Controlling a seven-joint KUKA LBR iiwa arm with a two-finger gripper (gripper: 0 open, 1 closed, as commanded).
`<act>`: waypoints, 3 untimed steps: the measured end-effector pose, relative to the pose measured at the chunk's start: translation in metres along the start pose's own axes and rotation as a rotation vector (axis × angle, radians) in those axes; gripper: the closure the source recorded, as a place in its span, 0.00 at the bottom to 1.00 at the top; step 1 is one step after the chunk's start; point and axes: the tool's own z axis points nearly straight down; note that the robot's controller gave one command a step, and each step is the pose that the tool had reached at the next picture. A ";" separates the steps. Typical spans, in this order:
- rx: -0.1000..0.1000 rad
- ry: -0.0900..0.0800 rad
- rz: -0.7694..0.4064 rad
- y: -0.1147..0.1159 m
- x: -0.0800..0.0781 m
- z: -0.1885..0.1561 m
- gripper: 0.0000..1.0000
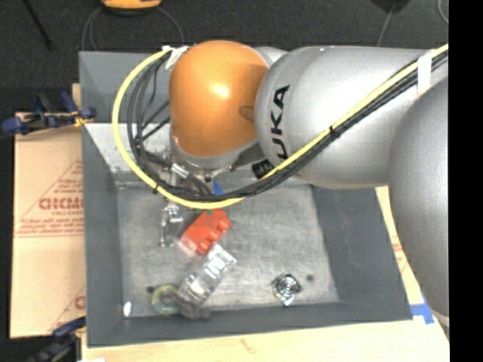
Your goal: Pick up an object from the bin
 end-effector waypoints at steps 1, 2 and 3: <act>0.006 -0.001 -0.058 -0.072 -0.014 0.066 0.00; -0.005 -0.013 0.108 -0.088 -0.023 0.167 0.00; -0.004 -0.024 0.086 -0.121 -0.003 0.164 0.00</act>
Offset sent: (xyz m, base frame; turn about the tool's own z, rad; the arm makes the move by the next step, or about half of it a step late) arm 0.0131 -0.0657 -0.0625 -0.0641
